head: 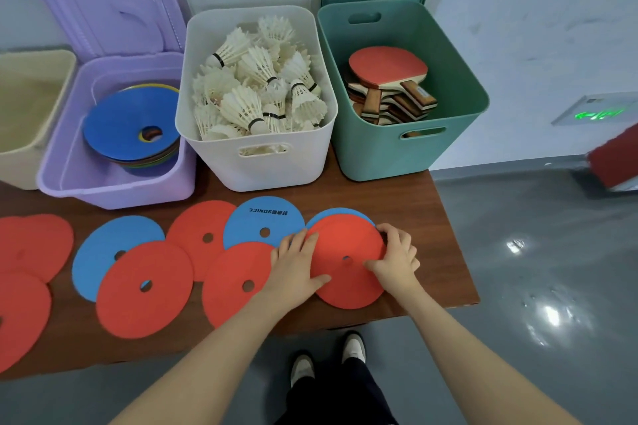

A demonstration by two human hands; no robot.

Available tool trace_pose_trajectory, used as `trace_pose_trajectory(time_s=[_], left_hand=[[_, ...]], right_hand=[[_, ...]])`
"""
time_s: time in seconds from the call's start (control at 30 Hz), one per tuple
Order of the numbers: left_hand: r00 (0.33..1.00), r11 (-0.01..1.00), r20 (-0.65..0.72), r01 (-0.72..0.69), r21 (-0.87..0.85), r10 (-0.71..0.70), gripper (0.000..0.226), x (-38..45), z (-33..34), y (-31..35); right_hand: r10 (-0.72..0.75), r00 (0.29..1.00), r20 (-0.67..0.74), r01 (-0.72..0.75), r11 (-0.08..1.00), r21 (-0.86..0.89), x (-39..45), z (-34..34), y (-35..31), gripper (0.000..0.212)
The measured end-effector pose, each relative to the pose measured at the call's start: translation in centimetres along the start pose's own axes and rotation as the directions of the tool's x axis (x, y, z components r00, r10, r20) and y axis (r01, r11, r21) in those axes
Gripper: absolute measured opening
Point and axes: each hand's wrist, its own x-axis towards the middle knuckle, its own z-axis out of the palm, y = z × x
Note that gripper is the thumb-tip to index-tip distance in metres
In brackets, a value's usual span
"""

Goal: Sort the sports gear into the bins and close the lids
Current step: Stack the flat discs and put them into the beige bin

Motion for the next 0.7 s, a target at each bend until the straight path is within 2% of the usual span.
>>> trace_pose_trajectory(time_s=[0.17, 0.3, 0.4, 0.53, 0.7], left_hand=[[0.992, 0.995, 0.087, -0.092, 0.044, 0.088, 0.106, 1.7, -1.0, -0.6], [0.983, 0.990, 0.139, -0.130, 0.048, 0.122, 0.110, 3.1, -1.3, -0.8], [0.981, 0.983, 0.116, -0.166, 0.073, 0.157, 0.110, 3.6, -1.2, -0.3], [0.976, 0.978, 0.053, -0.209, -0.019, 0.210, 0.100, 3.3, -1.3, 0.4], [0.958, 0.957, -0.043, -0.281, 0.074, 0.285, 0.088, 2.8, -1.4, 0.7]], right_hand=[[-0.075, 0.996, -0.040, 0.074, 0.997, -0.022, -0.8, 0.2, 0.2, 0.065], [-0.187, 0.975, -0.122, 0.183, 0.982, -0.045, -1.8, 0.3, 0.3, 0.067], [-0.142, 0.979, -0.144, 0.147, 0.989, 0.031, -2.3, 0.1, 0.5, 0.063], [-0.098, 0.980, -0.175, 0.129, 0.976, 0.174, -2.6, -0.1, 1.3, 0.054], [-0.054, 0.985, -0.161, 0.102, 0.947, 0.306, -3.2, -0.5, 1.3, 0.050]])
